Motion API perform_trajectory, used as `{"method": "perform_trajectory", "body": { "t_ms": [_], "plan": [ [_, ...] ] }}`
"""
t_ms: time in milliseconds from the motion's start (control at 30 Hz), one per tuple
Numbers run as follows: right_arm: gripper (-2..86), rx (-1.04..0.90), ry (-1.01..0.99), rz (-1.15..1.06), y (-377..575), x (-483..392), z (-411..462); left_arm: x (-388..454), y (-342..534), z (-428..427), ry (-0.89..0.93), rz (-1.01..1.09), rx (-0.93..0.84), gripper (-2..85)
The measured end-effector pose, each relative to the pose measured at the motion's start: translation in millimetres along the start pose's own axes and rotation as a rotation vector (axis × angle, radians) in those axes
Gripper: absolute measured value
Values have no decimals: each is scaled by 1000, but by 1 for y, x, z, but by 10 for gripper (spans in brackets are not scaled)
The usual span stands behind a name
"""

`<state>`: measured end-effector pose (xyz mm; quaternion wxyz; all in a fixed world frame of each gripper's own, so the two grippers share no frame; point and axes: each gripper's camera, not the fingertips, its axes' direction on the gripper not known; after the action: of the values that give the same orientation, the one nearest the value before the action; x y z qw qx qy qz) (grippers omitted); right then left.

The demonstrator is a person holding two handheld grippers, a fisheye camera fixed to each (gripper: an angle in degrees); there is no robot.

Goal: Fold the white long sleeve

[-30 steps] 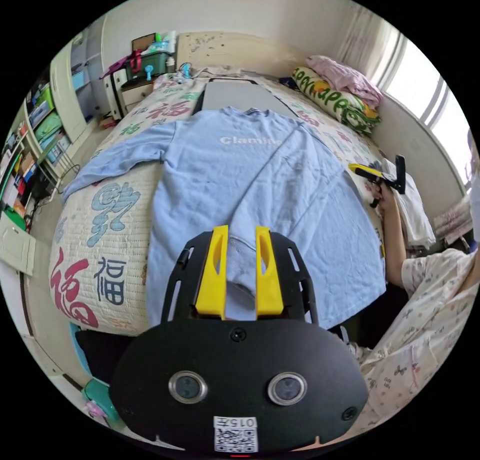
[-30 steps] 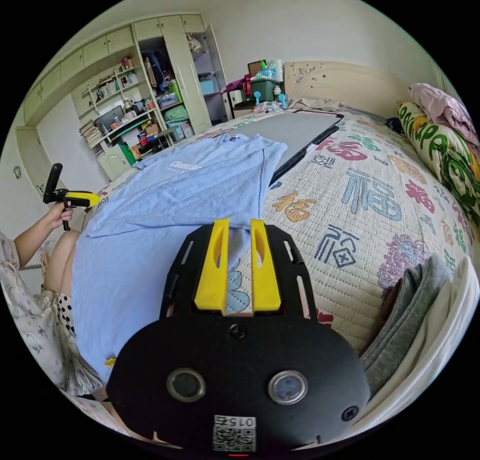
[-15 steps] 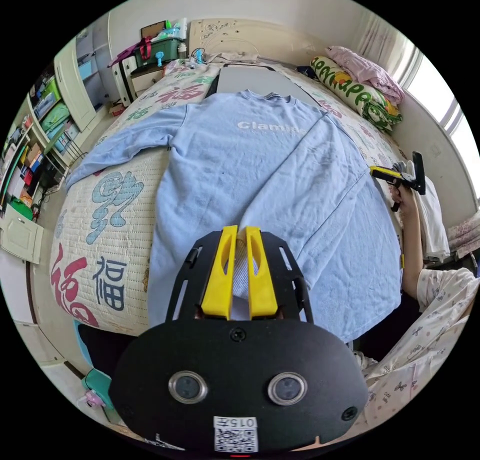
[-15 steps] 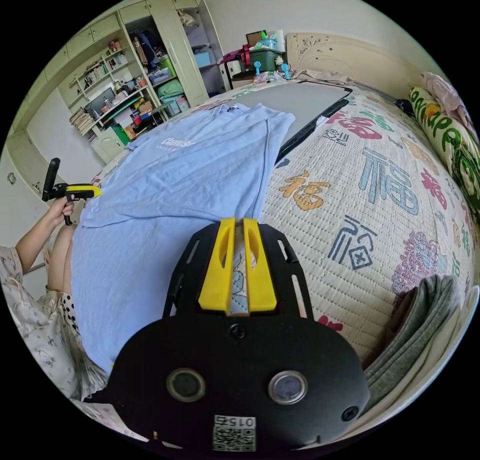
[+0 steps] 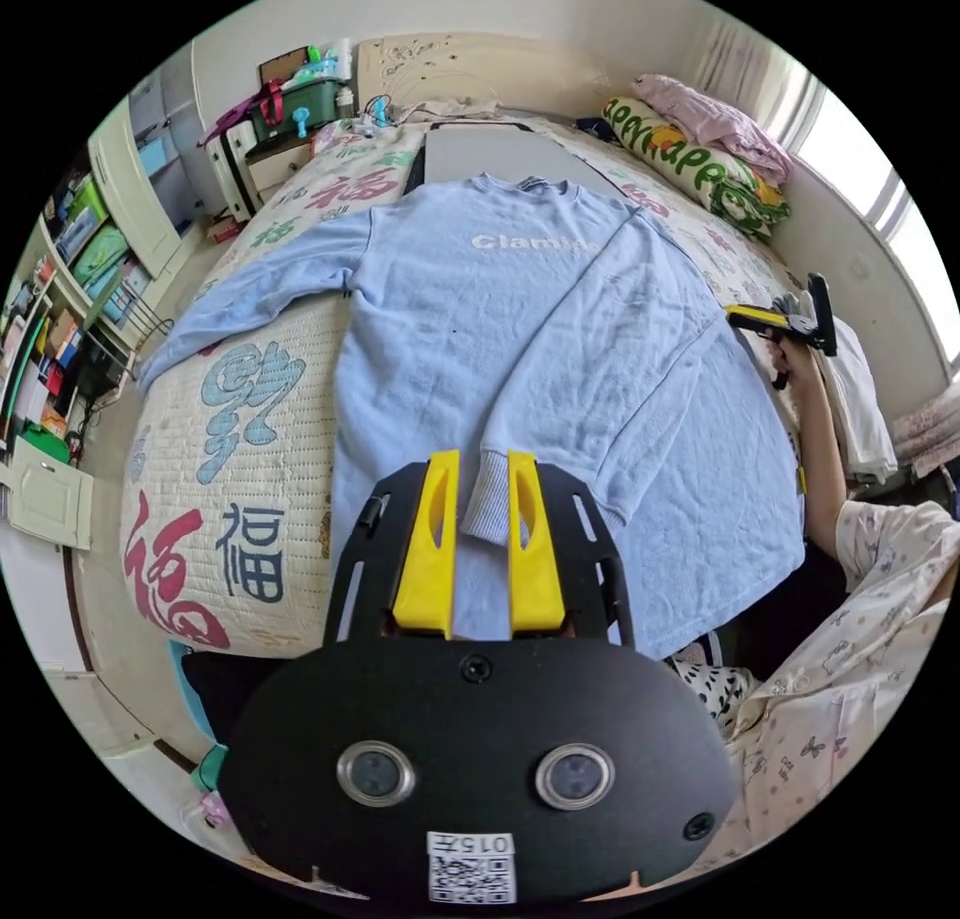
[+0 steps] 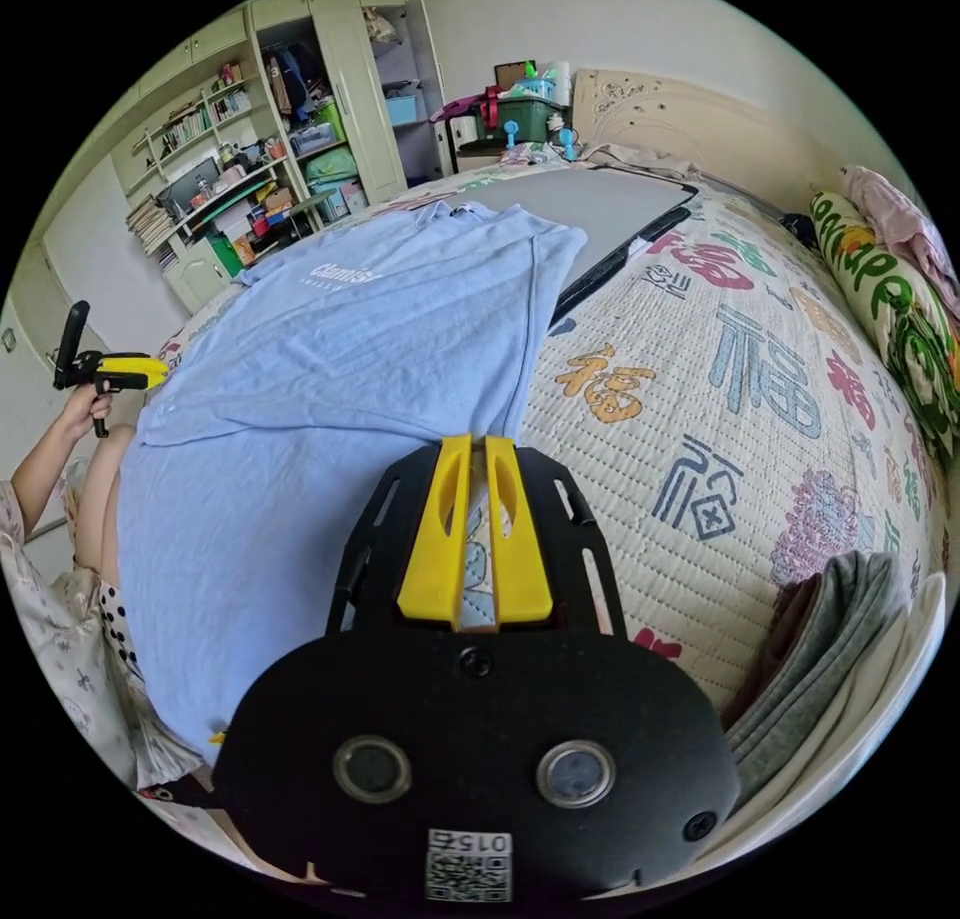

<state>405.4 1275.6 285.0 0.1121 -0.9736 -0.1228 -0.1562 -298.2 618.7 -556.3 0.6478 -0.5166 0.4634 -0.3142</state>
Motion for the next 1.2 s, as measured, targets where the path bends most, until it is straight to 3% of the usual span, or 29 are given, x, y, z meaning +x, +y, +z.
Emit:
{"method": "perform_trajectory", "body": {
  "t_ms": [300,500,633,800,967,1067,1200],
  "plan": [
    [47,145,9,113,108,49,-8,-54,99,36,183,-44,125,80],
    [5,361,27,-115,189,-71,-69,-127,185,61,319,-134,283,59],
    [1,256,-84,-187,205,-165,-19,-236,247,75,401,-381,451,75],
    [6,126,-194,-316,210,-255,65,-367,282,98,311,-650,504,108],
    [2,-16,-143,-350,212,-299,143,-457,246,115,250,-788,548,149],
    [5,-142,-100,-350,221,-301,179,-494,206,134,129,-870,481,201],
    [26,-174,-100,-320,236,-292,189,-535,176,158,170,-960,475,222]
  ]
}}
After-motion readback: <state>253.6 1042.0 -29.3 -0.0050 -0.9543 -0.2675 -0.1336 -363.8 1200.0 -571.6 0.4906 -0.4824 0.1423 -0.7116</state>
